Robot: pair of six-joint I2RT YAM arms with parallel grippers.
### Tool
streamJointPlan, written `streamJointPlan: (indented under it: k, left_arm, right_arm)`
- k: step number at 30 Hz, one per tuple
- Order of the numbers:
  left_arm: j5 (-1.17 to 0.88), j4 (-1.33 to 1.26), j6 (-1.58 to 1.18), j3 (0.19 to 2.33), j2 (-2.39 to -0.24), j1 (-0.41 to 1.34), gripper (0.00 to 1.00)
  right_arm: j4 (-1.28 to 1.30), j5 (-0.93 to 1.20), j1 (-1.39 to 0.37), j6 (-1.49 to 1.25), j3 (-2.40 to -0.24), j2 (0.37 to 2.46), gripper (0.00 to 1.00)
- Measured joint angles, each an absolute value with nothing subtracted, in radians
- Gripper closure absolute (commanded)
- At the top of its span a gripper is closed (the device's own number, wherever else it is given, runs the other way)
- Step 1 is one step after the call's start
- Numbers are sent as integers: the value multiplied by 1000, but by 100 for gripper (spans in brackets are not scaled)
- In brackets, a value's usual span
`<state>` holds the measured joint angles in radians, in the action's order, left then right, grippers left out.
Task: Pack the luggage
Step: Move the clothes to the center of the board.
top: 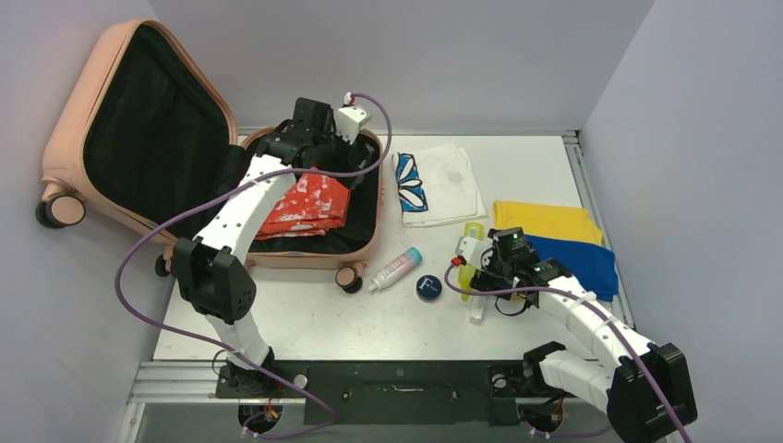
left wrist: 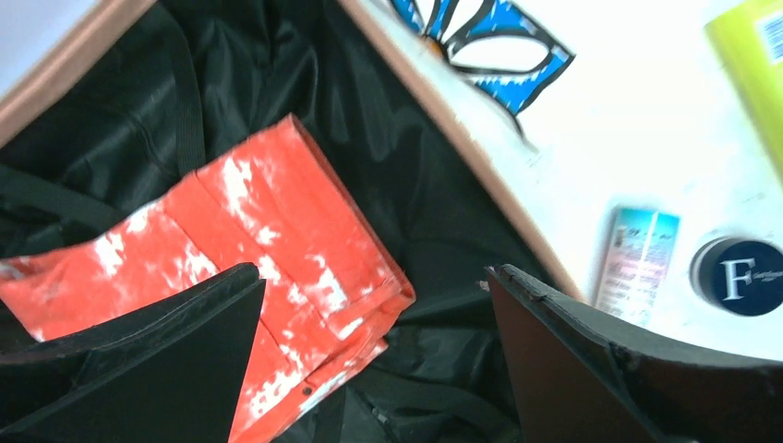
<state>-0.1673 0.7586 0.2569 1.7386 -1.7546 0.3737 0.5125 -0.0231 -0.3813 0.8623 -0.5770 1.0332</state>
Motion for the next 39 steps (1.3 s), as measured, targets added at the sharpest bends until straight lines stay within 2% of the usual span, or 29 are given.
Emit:
streamJointPlan:
  k: [8, 21, 30, 35, 39]
  left_arm:
    - [-192, 755, 204, 1857, -1787, 426, 4]
    - [-203, 756, 176, 1864, -1816, 443, 4]
    - [-215, 756, 159, 1869, -1822, 479, 4]
    - [-217, 752, 149, 1885, -1843, 497, 4]
    - [-217, 752, 142, 1886, -1859, 512, 4]
  right_arm:
    - [432, -32, -453, 832, -550, 1039, 10]
    - [370, -135, -506, 812, -477, 1058, 10]
    - [301, -196, -506, 774, -452, 1078, 2]
    - [277, -195, -506, 748, -452, 1071, 15]
    - [270, -194, -506, 716, -454, 1071, 37]
